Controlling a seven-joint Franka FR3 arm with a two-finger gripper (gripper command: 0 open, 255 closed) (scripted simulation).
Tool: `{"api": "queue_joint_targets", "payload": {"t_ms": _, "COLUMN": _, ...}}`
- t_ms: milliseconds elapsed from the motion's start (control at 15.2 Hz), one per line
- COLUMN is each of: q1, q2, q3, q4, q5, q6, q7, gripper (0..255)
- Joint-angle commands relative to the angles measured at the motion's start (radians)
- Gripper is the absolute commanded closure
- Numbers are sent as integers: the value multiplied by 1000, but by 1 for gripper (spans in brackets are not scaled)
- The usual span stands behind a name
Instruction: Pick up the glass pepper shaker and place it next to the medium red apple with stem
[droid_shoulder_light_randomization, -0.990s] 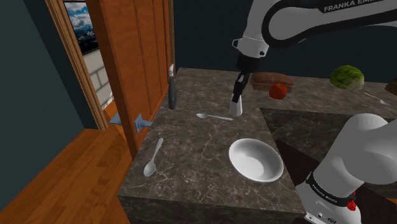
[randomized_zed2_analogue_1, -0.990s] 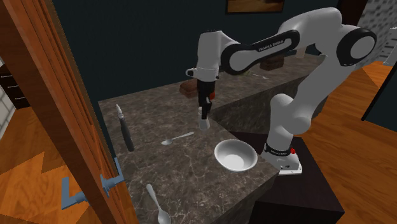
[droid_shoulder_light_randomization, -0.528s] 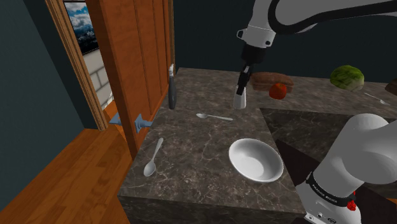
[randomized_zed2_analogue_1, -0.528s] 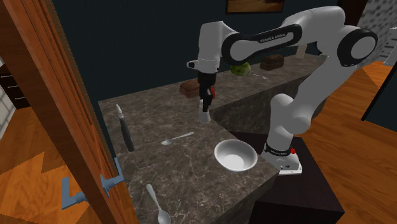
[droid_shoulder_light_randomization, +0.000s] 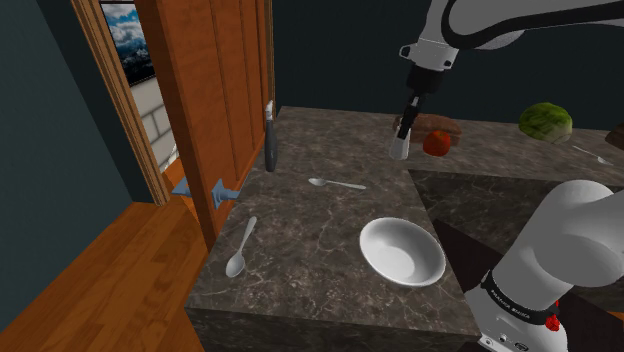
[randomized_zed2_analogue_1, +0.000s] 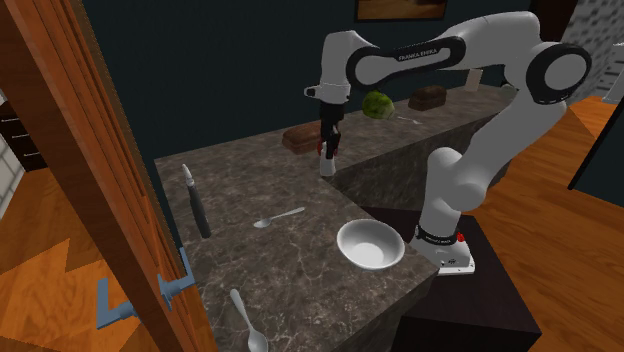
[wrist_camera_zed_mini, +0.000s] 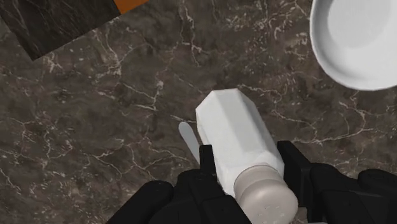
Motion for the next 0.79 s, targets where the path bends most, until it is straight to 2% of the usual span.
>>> {"api": "queue_joint_targets", "payload": {"t_ms": 0, "q1": -20, "q2": -9, "q3": -39, "q4": 2, "q5": -22, "q6": -12, "q7": -48, "gripper": 255}}
{"api": "queue_joint_targets", "payload": {"t_ms": 726, "q1": -104, "q2": 88, "q3": -272, "q4": 115, "q5": -112, "q6": -26, "q7": -325, "gripper": 255}}
